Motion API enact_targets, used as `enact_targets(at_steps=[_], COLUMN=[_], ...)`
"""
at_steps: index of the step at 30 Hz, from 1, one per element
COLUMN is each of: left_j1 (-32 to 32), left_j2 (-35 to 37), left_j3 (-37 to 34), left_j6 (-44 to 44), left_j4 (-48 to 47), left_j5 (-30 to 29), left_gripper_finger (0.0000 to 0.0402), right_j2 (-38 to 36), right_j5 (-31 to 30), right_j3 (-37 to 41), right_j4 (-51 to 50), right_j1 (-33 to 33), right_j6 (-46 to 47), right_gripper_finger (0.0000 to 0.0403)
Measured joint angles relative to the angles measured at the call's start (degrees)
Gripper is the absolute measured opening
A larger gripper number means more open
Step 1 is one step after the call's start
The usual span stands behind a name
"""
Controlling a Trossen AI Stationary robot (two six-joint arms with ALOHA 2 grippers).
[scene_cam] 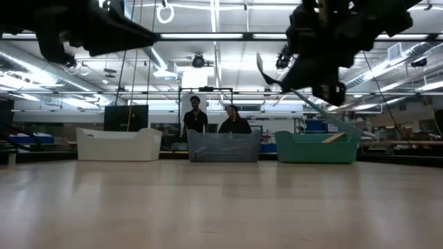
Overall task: Sort silverware by color (type)
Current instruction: Put the blue fork into the white bin
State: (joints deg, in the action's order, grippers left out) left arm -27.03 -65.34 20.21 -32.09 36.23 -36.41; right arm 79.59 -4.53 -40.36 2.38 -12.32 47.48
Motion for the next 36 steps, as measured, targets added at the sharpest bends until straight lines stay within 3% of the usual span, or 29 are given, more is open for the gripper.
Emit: enact_targets(at_steps=[11,23,29,36], left_j1=[-2.93,-4.02,-4.02,-3.31], left_j2=[0.00,0.02,0.03,-1.32], left_j3=[4.05,11.86,13.29,13.29], left_j6=[-1.60,-5.12,-20.09,-47.56], left_j4=[-0.50,-11.42,-12.64,-10.85], left_j5=[-0.30,-2.42,-2.42,-2.40], left_gripper_finger=[0.0098,0.0098,0.0098,0.0098], right_j2=[-0.02,-0.04,-0.07,-0.07], right_j5=[-0.29,0.01,5.26,6.94], right_j3=[-0.02,-0.02,-0.02,-0.02], right_j4=[12.05,22.80,28.53,29.73], right_j1=[5.61,9.29,10.56,11.85], right_j6=[-9.61,-13.12,-11.34,5.49], right_gripper_finger=[0.0022,0.0022,0.0021,0.0020])
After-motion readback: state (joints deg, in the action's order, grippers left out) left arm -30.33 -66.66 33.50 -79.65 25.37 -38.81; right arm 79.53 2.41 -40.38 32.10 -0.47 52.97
